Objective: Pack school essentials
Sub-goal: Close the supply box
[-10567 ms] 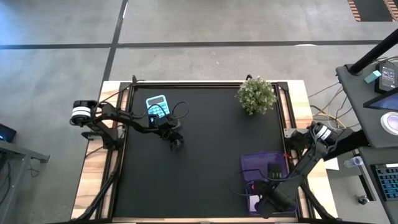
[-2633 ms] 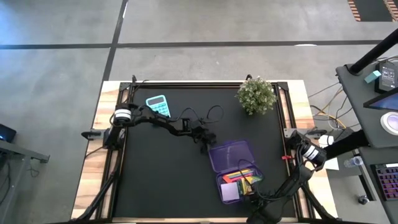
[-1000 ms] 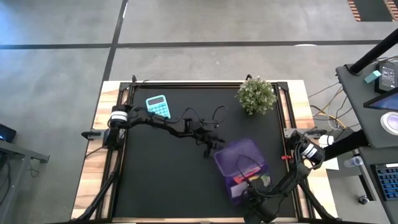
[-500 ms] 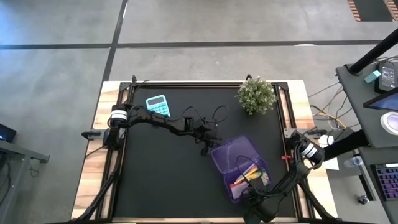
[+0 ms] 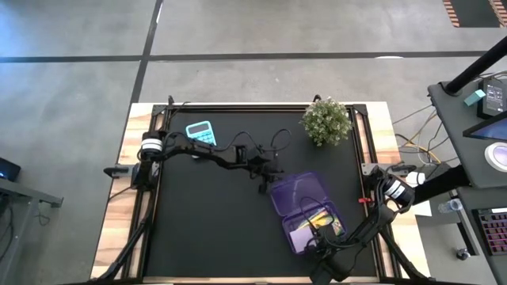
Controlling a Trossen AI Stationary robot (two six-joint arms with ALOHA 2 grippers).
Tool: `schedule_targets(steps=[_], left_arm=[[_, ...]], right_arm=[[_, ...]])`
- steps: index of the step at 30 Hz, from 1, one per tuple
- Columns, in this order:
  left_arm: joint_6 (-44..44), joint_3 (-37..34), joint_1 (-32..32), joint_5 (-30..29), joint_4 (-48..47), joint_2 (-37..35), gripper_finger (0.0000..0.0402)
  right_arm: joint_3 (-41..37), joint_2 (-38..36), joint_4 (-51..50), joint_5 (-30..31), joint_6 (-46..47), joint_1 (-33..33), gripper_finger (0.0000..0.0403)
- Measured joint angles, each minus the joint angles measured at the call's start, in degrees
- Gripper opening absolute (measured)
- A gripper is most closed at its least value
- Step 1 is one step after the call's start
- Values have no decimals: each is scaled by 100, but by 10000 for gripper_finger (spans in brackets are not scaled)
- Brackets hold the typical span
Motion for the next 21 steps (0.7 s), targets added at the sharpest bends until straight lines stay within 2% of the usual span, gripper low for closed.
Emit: schedule_targets(steps=[5,10,12,21], left_arm=[[0,24,-20,282,-20,-9,118],[20,-24,91,-463,-24,-7,118],[-23,-50,157,-529,-2,60,118],[-1403,-109,72,-462,9,287,118]], right_arm=[[0,-4,-2,-5,-14,-26,63],[2,-4,-4,-29,-98,-32,63],[2,-4,-7,-29,-98,-32,63],[4,-7,-27,-40,-144,-45,63]])
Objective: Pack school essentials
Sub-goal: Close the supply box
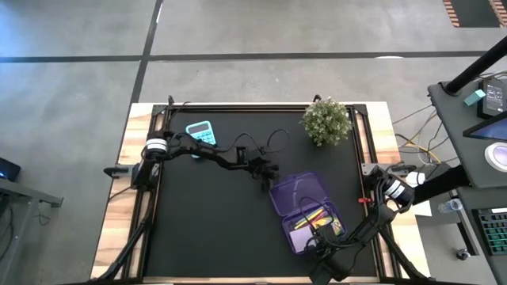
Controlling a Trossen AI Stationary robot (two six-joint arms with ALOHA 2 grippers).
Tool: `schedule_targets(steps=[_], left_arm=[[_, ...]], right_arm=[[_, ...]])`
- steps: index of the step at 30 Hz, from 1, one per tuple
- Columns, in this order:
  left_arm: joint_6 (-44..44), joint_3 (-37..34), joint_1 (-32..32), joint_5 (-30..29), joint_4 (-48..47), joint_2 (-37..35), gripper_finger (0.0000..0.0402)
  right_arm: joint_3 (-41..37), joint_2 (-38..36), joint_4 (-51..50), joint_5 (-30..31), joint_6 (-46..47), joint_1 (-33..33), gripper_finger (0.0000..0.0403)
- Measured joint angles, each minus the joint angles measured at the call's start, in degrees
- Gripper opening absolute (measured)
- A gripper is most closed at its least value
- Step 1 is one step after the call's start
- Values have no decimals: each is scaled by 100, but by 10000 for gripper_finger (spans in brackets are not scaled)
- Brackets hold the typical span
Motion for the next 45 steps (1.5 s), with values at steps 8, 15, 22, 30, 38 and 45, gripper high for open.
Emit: schedule_targets(steps=[8,15,22,30,38,45], left_arm=[[-405,-66,-226,28,-33,-5,118],[-390,-105,-496,-365,0,52,108],[-350,-129,-511,-501,-25,74,25],[58,-117,-514,-513,-64,67,2],[1351,48,-524,-842,-561,-167,1],[1984,59,-548,-1318,-620,-547,0]], right_arm=[[2,-2,-3,0,0,2,63],[4,-9,-5,2,-2,-13,63],[4,-9,-3,9,-20,-13,63],[4,-33,16,2,-73,-13,63],[7,-679,9,20,-166,-7,63],[7,-1222,-80,456,-152,-75,63]])
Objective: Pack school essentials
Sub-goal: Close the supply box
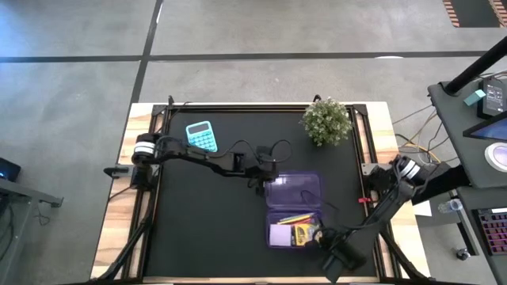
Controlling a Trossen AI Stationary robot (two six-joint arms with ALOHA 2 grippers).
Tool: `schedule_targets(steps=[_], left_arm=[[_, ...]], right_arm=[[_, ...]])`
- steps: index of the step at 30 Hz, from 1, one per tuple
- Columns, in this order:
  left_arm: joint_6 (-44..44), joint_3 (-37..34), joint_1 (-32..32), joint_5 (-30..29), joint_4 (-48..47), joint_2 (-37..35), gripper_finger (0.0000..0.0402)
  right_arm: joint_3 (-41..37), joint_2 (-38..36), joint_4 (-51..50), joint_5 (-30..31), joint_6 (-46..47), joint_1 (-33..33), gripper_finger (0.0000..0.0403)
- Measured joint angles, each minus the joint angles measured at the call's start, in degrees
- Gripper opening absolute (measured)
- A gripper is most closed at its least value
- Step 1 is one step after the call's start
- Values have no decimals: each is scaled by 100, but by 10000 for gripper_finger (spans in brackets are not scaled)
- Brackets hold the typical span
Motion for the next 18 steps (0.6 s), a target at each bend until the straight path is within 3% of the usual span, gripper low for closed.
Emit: schedule_targets(steps=[6,12,18], left_arm=[[531,-2,-137,-212,-69,-335,1],[660,-2,-343,-248,-102,-563,0],[678,-7,-589,-253,-108,-621,0]], right_arm=[[-2,-472,-366,885,6,-85,63],[-4,-1159,-1043,2042,155,-192,63],[-14,-1798,-1962,2795,461,-413,63]])
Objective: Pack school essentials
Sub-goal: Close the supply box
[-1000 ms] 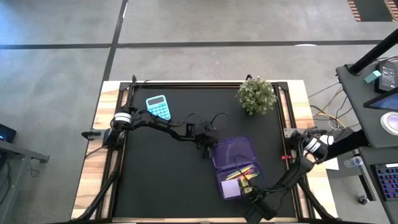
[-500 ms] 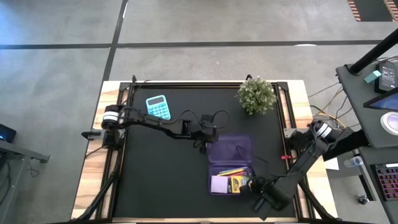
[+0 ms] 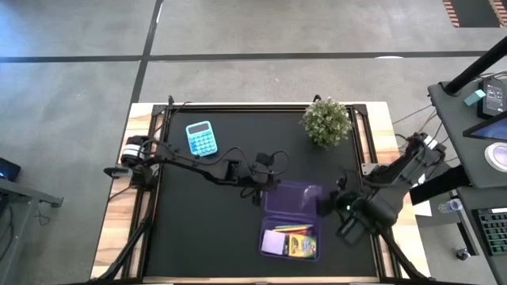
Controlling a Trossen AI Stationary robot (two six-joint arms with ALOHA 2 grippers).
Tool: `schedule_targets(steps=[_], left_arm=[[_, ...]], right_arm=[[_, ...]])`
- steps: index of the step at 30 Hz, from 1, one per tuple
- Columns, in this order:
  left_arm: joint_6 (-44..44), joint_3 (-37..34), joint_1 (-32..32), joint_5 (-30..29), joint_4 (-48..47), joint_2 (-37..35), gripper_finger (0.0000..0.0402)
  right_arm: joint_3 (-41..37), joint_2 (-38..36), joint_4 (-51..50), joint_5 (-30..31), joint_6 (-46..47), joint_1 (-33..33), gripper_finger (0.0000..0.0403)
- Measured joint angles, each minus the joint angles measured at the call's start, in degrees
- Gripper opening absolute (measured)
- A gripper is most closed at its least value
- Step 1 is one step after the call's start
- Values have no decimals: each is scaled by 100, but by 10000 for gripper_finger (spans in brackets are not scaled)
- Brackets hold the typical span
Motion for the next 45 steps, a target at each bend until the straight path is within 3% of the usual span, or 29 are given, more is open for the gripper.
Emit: schedule_targets(steps=[8,20,31,45], left_arm=[[146,58,-316,-334,86,-31,0],[149,101,-512,-428,178,-491,0],[291,98,-550,-486,243,-533,0],[557,4,-559,-701,203,-533,0]], right_arm=[[-388,-413,56,297,-445,-780,63],[-927,-397,701,-132,-1377,-1522,63],[-1366,-331,2522,-586,-2684,-1871,63],[-1658,-311,4105,-910,-3380,-1925,63]])
